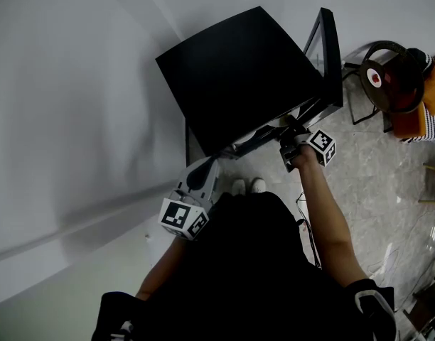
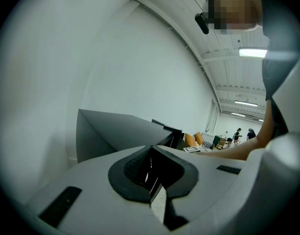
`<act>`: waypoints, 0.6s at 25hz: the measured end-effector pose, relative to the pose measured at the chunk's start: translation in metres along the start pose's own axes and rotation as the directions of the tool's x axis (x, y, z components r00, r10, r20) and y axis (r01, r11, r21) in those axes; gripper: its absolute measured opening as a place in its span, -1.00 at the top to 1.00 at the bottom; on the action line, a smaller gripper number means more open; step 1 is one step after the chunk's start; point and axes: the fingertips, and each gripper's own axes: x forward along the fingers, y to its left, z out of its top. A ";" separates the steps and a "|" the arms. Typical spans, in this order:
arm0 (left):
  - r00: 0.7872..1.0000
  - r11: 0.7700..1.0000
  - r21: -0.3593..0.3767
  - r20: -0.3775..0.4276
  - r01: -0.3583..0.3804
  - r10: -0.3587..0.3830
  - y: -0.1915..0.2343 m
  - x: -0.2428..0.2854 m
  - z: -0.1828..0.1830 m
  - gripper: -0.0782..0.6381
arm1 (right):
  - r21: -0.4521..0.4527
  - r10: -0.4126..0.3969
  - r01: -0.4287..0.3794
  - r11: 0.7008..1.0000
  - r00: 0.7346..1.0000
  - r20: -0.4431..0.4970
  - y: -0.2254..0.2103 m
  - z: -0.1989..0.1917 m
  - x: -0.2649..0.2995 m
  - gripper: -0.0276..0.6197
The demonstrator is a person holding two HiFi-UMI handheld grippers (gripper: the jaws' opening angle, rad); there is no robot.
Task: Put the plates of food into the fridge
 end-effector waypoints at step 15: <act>1.000 1.000 0.013 0.008 -0.022 0.022 0.001 -0.004 0.003 0.72 | 0.017 -0.058 0.057 0.998 0.998 0.016 0.007 -0.001 0.023 0.82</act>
